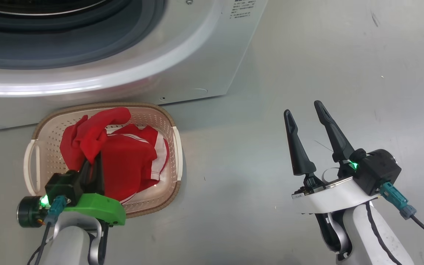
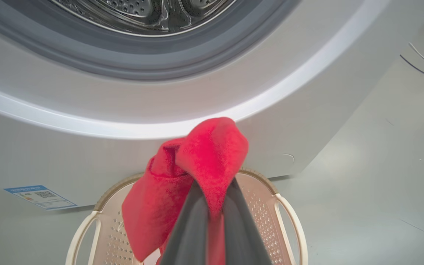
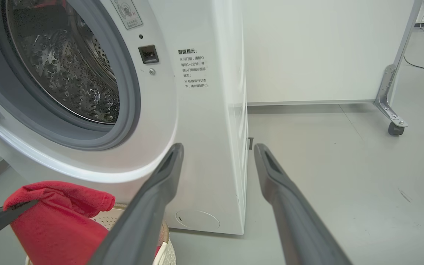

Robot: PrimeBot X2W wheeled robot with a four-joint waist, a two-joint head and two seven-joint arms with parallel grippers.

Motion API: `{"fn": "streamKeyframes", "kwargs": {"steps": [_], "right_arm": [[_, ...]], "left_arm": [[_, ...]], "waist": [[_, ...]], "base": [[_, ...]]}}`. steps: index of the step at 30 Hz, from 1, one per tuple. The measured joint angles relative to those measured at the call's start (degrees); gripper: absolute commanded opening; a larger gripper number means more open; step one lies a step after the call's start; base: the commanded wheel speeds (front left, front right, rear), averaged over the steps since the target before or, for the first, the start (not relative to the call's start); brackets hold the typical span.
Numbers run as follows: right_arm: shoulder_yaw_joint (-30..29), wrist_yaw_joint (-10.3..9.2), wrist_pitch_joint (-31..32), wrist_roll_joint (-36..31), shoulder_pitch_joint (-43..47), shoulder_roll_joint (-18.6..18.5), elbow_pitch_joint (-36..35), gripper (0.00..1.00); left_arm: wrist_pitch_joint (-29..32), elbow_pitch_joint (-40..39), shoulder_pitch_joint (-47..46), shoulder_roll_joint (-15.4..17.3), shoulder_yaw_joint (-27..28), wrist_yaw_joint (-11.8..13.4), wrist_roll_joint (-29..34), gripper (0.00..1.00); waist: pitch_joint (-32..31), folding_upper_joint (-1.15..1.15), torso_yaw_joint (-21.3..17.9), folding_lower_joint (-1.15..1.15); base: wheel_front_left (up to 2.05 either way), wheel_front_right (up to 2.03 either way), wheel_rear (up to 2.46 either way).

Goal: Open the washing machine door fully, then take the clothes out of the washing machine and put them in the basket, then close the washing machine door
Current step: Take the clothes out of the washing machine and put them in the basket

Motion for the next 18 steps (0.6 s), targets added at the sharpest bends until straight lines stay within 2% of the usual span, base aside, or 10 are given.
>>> {"fn": "streamKeyframes", "kwargs": {"steps": [5,11,18], "right_arm": [[0.5,0.00,0.0,1.1,-1.2,0.0,-0.6,1.00],[1.1,0.00,0.0,2.2,-2.6,0.0,-1.1,1.00],[1.1,-0.01,0.0,3.7,-4.3,0.0,-1.3,1.00]], "left_arm": [[1.1,4.0,-1.5,0.3,0.5,-0.3,-0.1,0.00],[4.3,9.6,-5.2,2.9,0.4,-1.3,0.2,0.00],[8.7,16.6,-9.7,4.2,0.1,-2.0,0.4,0.00]], "waist": [[2.1,0.00,-1.4,0.00],[5.1,0.00,-4.0,0.00],[8.4,0.00,-6.2,0.00]], "base": [[0.00,0.00,0.00],[0.00,0.00,0.00],[0.00,0.00,0.00]]}}
